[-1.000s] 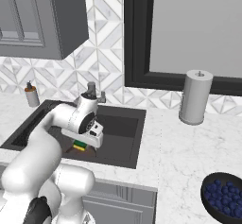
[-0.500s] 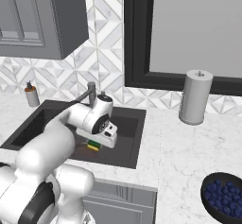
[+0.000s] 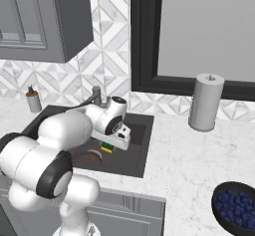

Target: Pick the pan and sponge and place them into the sink. Then turn on the water.

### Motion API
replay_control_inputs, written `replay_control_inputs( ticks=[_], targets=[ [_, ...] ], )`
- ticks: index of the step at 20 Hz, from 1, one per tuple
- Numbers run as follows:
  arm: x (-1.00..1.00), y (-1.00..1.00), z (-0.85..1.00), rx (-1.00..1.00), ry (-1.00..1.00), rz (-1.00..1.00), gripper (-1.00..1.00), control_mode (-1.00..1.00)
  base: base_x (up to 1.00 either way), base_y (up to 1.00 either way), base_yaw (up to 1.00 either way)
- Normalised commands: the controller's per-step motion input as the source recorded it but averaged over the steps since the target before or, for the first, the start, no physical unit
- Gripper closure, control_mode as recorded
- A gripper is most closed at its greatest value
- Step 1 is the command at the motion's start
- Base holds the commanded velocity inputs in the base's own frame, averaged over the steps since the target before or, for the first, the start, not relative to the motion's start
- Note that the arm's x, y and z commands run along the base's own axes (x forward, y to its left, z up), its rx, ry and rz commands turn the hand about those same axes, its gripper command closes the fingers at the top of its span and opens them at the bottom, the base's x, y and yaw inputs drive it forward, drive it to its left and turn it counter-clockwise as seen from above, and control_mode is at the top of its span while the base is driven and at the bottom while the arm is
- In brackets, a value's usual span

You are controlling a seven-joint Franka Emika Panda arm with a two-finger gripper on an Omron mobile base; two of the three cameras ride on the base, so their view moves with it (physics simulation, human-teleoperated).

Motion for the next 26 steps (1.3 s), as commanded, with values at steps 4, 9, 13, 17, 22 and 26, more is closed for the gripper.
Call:
replay_control_inputs(
  ticks=[4,9,13,17,22,26],
  targets=[
    [0.24,0.04,-0.51,-0.07,0.0,0.0,1.0,-1.0,0.0,0.0,0.0],
    [0.02,0.08,-0.39,-0.04,0.0,0.0,1.0,-1.0,0.0,0.0,0.0],
    [0.0,0.01,-0.21,0.0,0.0,0.0,1.0,-1.0,0.0,0.0,0.0],
    [0.03,0.09,-0.19,0.0,0.0,0.0,1.0,-1.0,0.0,0.0,0.0],
    [0.06,0.11,-0.25,0.0,0.0,0.0,1.0,-1.0,0.0,0.0,0.0],
    [0.04,0.06,-0.22,0.0,0.0,0.0,1.0,-1.0,0.0,0.0,0.0]
  ],
)
